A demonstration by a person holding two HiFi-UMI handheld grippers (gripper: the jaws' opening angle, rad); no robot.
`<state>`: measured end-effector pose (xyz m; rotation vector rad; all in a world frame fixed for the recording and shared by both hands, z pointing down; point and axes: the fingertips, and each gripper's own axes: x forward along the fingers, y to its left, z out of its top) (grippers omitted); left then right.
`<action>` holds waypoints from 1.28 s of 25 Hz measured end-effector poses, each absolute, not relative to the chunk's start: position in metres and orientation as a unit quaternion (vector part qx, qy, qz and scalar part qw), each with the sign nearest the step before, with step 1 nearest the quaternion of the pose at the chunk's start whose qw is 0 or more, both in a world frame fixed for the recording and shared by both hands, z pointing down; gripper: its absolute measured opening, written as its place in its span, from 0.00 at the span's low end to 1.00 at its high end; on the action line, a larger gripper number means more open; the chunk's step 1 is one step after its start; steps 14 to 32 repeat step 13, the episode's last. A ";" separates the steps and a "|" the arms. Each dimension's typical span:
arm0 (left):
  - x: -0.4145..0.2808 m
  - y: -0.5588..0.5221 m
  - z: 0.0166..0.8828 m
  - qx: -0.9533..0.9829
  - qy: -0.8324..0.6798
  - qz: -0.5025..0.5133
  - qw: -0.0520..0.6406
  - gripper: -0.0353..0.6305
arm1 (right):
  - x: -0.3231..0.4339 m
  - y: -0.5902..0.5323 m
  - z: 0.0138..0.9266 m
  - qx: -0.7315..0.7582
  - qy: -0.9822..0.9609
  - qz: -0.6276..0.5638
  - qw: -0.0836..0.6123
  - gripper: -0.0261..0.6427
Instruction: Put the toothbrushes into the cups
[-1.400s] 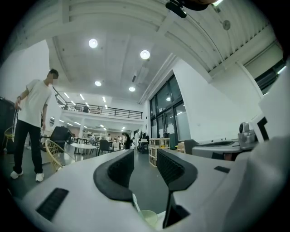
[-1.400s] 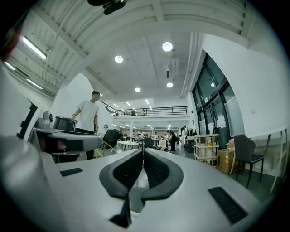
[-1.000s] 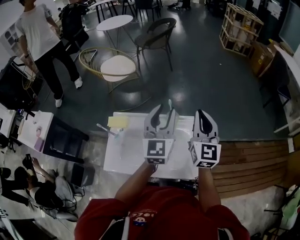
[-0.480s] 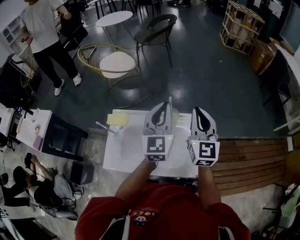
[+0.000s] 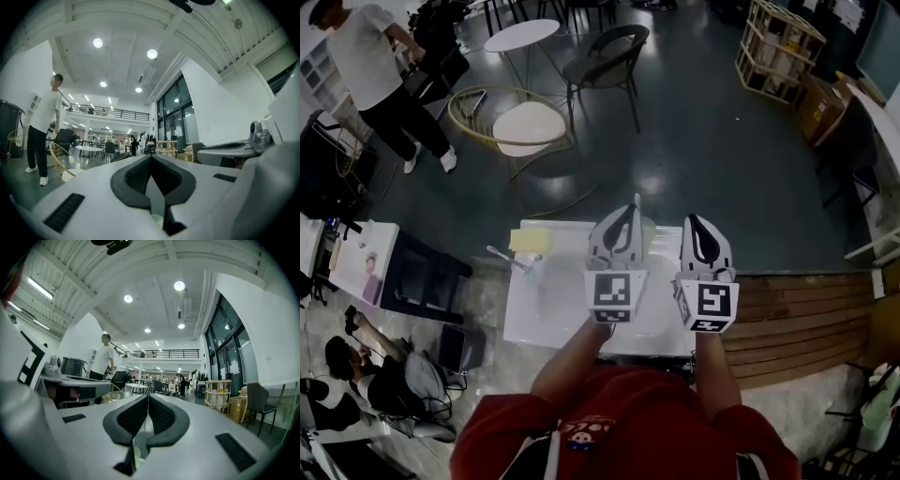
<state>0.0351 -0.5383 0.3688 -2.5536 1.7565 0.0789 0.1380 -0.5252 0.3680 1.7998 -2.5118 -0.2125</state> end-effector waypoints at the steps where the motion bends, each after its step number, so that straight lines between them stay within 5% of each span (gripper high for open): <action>1: 0.035 -0.539 0.370 -0.824 0.566 0.024 0.019 0.10 | 0.138 -0.526 0.368 0.582 -0.810 -0.068 0.022 0.08; 32: 0.032 -0.541 0.377 -0.823 0.568 0.020 0.010 0.10 | 0.138 -0.527 0.370 0.583 -0.810 -0.064 0.022 0.08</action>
